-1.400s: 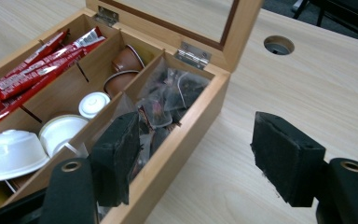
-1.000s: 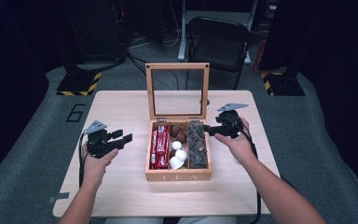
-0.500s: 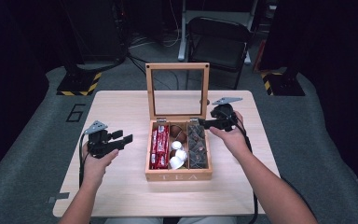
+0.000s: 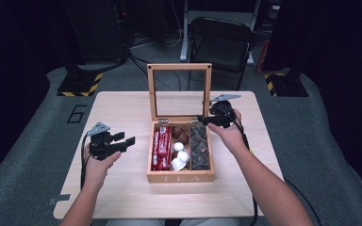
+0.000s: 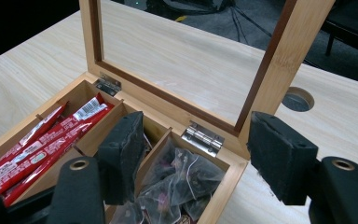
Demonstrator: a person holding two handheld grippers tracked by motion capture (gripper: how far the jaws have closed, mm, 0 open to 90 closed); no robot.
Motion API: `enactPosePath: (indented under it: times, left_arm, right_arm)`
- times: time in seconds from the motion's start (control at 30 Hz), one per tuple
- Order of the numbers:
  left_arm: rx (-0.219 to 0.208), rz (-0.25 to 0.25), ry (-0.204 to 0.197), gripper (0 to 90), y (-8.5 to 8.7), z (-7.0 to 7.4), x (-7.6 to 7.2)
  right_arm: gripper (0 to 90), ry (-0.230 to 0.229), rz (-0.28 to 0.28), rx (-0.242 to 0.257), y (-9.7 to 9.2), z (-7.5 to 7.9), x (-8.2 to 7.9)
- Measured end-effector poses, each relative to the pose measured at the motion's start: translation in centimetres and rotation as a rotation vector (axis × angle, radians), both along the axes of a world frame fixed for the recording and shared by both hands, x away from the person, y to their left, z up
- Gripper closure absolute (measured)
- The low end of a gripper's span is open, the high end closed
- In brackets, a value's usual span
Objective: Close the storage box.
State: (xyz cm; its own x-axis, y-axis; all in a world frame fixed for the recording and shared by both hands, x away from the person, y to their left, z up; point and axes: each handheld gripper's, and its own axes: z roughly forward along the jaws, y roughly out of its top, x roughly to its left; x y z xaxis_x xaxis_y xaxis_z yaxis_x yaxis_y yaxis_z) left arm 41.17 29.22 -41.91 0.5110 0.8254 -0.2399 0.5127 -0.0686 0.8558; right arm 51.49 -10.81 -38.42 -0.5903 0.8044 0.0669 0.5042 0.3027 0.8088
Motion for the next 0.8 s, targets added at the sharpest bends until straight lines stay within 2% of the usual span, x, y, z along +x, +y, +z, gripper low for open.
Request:
enactPosePath:
  times: [0.3,0.8]
  left_arm:
    - [0.0,-0.002,-0.001,40.6,0.1,0.0,-0.2]
    - [0.003,0.007,-0.004,40.9,0.6,0.0,-0.6]
  right_arm:
    - [36.7,0.003,-0.008,-0.008,-0.1,-0.7,1.2]
    - [36.8,0.024,-0.069,0.0,-0.5,-1.2,3.8]
